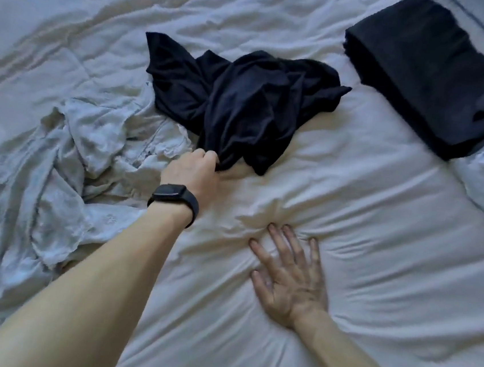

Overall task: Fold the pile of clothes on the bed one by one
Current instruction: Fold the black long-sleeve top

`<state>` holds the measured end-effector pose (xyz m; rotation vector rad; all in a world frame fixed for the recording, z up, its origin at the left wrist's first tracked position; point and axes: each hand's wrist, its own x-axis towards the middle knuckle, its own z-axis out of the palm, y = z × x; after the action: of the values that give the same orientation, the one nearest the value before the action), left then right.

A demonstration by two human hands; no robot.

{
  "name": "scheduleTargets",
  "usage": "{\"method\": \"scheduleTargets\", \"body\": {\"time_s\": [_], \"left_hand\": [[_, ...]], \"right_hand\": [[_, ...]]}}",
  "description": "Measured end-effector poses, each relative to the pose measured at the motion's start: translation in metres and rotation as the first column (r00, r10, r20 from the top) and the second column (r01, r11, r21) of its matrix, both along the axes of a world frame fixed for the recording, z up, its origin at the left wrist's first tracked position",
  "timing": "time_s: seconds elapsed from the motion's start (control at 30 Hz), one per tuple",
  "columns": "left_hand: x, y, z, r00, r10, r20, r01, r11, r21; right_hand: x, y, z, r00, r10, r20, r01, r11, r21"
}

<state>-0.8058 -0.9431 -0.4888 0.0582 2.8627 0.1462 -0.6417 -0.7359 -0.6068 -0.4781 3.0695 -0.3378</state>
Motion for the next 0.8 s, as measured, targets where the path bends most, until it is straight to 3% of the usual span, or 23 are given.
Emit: {"method": "scheduleTargets", "body": {"time_s": [0.17, 0.23, 0.3, 0.33, 0.37, 0.47, 0.57, 0.7, 0.8], "left_hand": [[0.034, -0.002, 0.117, 0.993, 0.043, -0.107, -0.022, 0.98, 0.196], [0.049, -0.006, 0.172, 0.985, 0.069, -0.161, -0.039, 0.983, 0.181], [0.068, -0.009, 0.222, 0.977, 0.102, -0.186, -0.066, 0.979, 0.19], [0.08, -0.009, 0.245, 0.973, 0.122, -0.195, -0.082, 0.976, 0.201], [0.093, -0.009, 0.269, 0.97, 0.133, -0.204, -0.091, 0.975, 0.204], [0.142, -0.007, 0.332, 0.965, 0.145, -0.218, -0.087, 0.963, 0.255], [0.205, -0.008, 0.39, 0.955, 0.099, -0.278, 0.013, 0.927, 0.374], [0.308, -0.022, 0.449, 0.937, 0.105, -0.332, 0.065, 0.883, 0.465], [0.391, -0.037, 0.481, 0.93, 0.12, -0.347, 0.091, 0.841, 0.534]], "right_hand": [[-0.005, -0.008, 0.035, 0.953, -0.084, 0.292, 0.08, 0.997, 0.024], [-0.024, -0.009, 0.079, 0.844, -0.093, 0.529, 0.053, 0.994, 0.091], [-0.037, -0.012, 0.141, 0.641, -0.099, 0.761, 0.057, 0.995, 0.081], [-0.036, -0.015, 0.174, 0.57, -0.088, 0.817, 0.091, 0.995, 0.043], [-0.03, -0.019, 0.206, 0.557, -0.057, 0.829, 0.146, 0.989, -0.03], [0.026, -0.014, 0.287, 0.663, -0.014, 0.749, 0.281, 0.931, -0.231], [0.098, -0.005, 0.367, 0.792, 0.001, 0.611, 0.359, 0.809, -0.466], [0.193, -0.002, 0.469, 0.928, -0.018, 0.372, 0.286, 0.675, -0.681], [0.265, -0.016, 0.524, 0.977, -0.028, 0.211, 0.176, 0.658, -0.732]]}}
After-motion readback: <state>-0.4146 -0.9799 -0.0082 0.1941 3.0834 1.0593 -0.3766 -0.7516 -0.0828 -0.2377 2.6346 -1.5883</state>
